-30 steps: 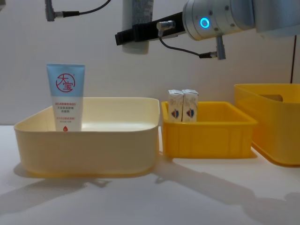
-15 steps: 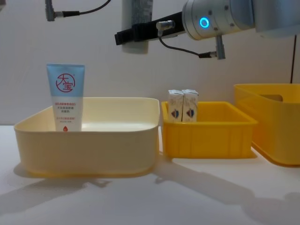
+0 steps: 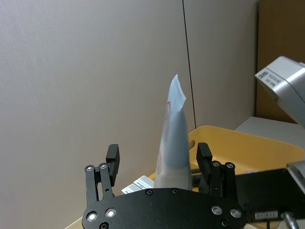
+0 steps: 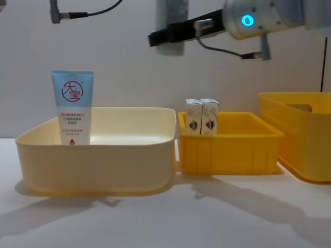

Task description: Bimanual collaborative sorting of washing and personal care products

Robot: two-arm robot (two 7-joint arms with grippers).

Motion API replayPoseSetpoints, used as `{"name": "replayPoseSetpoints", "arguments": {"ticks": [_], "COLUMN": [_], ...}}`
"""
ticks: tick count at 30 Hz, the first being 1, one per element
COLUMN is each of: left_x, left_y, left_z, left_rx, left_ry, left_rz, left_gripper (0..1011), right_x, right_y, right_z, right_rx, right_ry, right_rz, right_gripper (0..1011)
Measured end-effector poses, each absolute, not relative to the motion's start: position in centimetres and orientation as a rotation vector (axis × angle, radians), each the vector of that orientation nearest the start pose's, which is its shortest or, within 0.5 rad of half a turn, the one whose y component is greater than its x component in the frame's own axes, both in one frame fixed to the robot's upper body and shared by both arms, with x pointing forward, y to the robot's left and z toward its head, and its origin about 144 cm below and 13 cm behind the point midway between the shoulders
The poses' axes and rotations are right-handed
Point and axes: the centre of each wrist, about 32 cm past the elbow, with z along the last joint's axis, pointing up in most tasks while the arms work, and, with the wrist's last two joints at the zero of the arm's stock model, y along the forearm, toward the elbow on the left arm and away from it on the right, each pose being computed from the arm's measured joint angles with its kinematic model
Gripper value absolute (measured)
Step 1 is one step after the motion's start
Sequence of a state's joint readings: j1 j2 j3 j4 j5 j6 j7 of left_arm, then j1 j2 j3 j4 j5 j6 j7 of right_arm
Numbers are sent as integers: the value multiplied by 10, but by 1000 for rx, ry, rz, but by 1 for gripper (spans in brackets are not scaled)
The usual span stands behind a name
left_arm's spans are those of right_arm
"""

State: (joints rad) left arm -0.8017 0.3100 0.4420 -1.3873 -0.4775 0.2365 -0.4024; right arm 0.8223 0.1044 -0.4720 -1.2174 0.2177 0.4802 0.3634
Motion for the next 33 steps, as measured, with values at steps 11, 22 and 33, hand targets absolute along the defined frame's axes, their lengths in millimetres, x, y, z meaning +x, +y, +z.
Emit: {"name": "replayPoseSetpoints", "arguments": {"ticks": [11,22,33], "left_x": [609,609,609], "left_y": [205,205,205], "left_z": [1382,1382,1382], "left_rx": [-74,-74,-74], "left_ry": [-224,-224,-224], "left_rz": [809,809,809], "left_gripper": [1003,1003,1003], "right_x": [626,625,627], "right_y": [-172,-207,-237], "right_z": [1361,1371,1372], "right_rx": [-249,-262,-269], "right_ry": [-78,-90,-84], "right_rz": [-991,-1160,-1342], "right_gripper": [665,666,666]}}
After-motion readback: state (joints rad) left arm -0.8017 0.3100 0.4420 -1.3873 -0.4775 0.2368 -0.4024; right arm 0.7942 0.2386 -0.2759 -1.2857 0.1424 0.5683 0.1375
